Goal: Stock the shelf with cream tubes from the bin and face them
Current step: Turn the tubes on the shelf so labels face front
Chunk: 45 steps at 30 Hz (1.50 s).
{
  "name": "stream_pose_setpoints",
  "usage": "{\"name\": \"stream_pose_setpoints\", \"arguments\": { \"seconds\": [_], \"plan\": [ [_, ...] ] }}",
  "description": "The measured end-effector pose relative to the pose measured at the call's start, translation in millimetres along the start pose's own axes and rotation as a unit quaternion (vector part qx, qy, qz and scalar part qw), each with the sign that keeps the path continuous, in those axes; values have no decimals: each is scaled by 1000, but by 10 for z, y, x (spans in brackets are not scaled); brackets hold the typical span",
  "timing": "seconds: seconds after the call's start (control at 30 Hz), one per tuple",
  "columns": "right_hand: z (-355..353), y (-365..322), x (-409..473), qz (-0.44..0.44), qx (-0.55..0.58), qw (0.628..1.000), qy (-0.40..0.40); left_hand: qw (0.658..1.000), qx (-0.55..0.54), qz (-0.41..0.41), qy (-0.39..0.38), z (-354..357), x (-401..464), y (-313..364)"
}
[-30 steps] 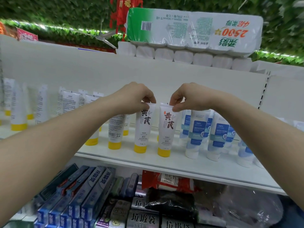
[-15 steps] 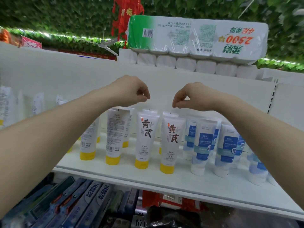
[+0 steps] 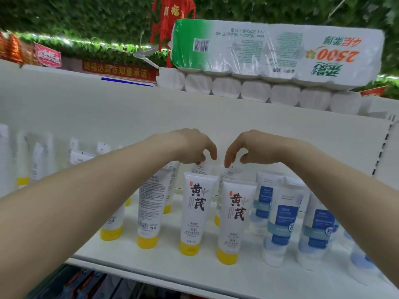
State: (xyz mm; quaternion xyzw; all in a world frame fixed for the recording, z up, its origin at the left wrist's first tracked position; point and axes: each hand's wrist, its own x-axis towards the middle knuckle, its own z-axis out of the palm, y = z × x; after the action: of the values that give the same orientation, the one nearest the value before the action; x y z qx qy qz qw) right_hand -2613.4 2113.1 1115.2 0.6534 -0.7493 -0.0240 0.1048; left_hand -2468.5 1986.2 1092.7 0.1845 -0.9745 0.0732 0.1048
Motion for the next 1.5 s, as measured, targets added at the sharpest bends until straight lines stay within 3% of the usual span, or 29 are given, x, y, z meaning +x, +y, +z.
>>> {"name": "stream_pose_setpoints", "arguments": {
  "seconds": [0.23,0.57,0.8,1.5],
  "plan": [
    [40,16,67,9,35,999,-3,999,4,7,33,97,79,-5],
    [108,62,91,8,50,999,8,999,-33,-8,15,98,77,40],
    [116,64,100,20,61,998,3,998,-41,0,57,130,116,14],
    [122,41,75,56,32,998,-12,996,-50,-5,68,162,86,-81]
  ]
}}
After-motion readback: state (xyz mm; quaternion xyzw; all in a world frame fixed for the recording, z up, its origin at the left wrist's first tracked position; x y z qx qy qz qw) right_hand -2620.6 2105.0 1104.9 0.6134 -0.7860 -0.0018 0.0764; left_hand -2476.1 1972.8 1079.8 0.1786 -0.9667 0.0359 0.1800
